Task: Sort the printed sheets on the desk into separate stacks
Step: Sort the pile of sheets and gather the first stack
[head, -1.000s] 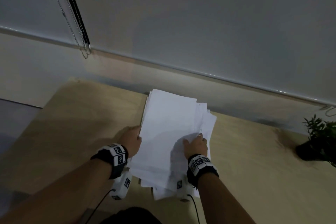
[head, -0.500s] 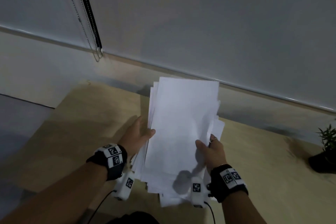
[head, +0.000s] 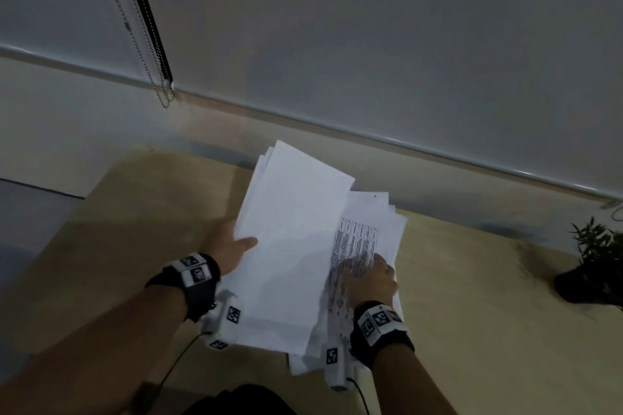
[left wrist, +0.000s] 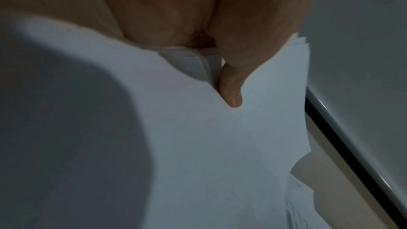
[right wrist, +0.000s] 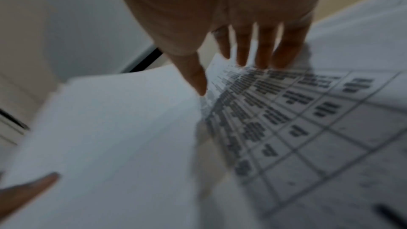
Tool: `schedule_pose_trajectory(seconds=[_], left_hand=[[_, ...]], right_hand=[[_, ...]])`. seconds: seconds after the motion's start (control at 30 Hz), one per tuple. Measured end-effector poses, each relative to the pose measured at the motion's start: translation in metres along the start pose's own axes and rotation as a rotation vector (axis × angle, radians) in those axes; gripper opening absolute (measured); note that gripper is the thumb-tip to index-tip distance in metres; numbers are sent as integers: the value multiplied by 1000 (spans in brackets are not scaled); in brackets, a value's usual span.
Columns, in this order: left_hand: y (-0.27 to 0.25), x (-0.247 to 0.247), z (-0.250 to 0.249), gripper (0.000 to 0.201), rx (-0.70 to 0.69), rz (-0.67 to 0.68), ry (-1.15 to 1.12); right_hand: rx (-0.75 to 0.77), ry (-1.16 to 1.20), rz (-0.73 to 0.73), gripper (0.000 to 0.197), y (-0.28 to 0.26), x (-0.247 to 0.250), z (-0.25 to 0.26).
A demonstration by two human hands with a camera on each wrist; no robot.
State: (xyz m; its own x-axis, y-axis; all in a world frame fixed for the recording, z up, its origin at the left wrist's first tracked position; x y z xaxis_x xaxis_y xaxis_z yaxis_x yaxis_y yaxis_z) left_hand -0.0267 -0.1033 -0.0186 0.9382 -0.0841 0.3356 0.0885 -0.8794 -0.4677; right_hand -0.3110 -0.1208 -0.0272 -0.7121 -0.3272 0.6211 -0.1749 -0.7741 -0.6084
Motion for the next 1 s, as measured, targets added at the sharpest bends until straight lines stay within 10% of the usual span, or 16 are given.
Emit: schedule_pose_trajectory(seconds=[0.1, 0.5, 1.0], left_hand=[[-5, 24, 9, 46, 5, -36, 0], [-20, 66, 24, 14, 67, -150, -253], [-28, 61, 37, 34, 117, -91, -274]], right_hand=[[-208, -163, -87, 100, -5, 2, -9], [-228, -178, 24, 127, 9, -8, 13], [187, 41, -107, 31, -22, 70, 21]])
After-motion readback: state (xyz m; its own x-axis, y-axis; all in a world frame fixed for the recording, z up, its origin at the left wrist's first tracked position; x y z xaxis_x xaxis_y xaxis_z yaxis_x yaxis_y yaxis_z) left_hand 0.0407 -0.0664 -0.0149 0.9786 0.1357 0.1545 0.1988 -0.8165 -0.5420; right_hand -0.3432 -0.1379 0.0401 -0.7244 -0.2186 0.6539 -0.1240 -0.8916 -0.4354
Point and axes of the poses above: each hand's wrist, its own y-axis towards the middle knuckle, its own x-axis out of the back of the hand, z = x × y, the point moved 2 cm from there along y, towards the middle knuckle, and after that the axes turned 13 degrees about z, right-handed, at the moved point
